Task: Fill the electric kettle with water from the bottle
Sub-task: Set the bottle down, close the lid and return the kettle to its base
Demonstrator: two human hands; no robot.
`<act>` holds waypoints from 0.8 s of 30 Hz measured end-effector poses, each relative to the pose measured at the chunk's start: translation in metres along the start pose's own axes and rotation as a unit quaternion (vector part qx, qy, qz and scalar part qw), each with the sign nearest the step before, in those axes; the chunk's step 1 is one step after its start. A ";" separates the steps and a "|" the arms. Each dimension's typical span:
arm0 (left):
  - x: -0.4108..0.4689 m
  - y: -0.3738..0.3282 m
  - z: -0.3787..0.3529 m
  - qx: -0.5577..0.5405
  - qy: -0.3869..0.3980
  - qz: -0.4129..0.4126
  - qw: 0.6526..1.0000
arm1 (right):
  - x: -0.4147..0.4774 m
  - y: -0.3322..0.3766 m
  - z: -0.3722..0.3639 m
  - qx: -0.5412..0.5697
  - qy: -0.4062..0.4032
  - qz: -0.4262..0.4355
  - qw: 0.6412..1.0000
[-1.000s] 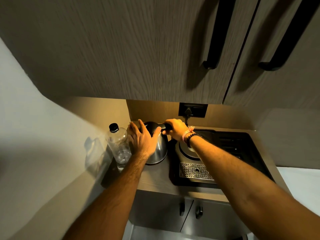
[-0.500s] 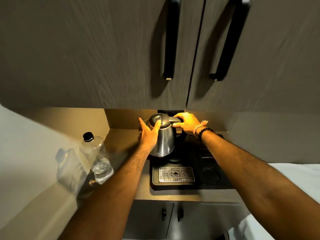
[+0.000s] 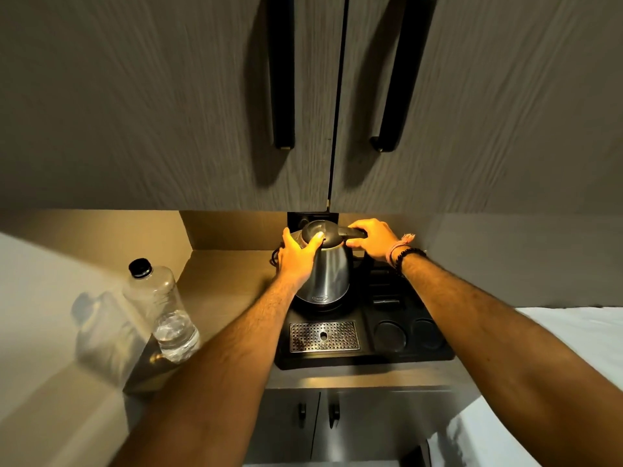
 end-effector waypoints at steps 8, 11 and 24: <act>0.001 0.003 -0.005 -0.019 0.006 0.021 1.000 | 0.003 -0.012 -0.004 0.018 0.000 -0.007 1.000; -0.001 0.003 -0.006 -0.017 0.010 0.021 1.000 | 0.000 -0.013 -0.005 0.030 -0.008 -0.003 1.000; -0.020 0.011 0.020 0.095 0.021 -0.001 0.995 | -0.058 -0.031 -0.033 -0.095 -0.127 0.010 0.987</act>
Point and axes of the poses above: each hand's wrist, its own x-axis towards the middle knuckle, its own z-axis out of the back of the hand, y = z × x, the point moved 1 cm from there along x, towards the middle knuckle, and after that the axes turned 1 degree about -y, right-handed, at the moved point
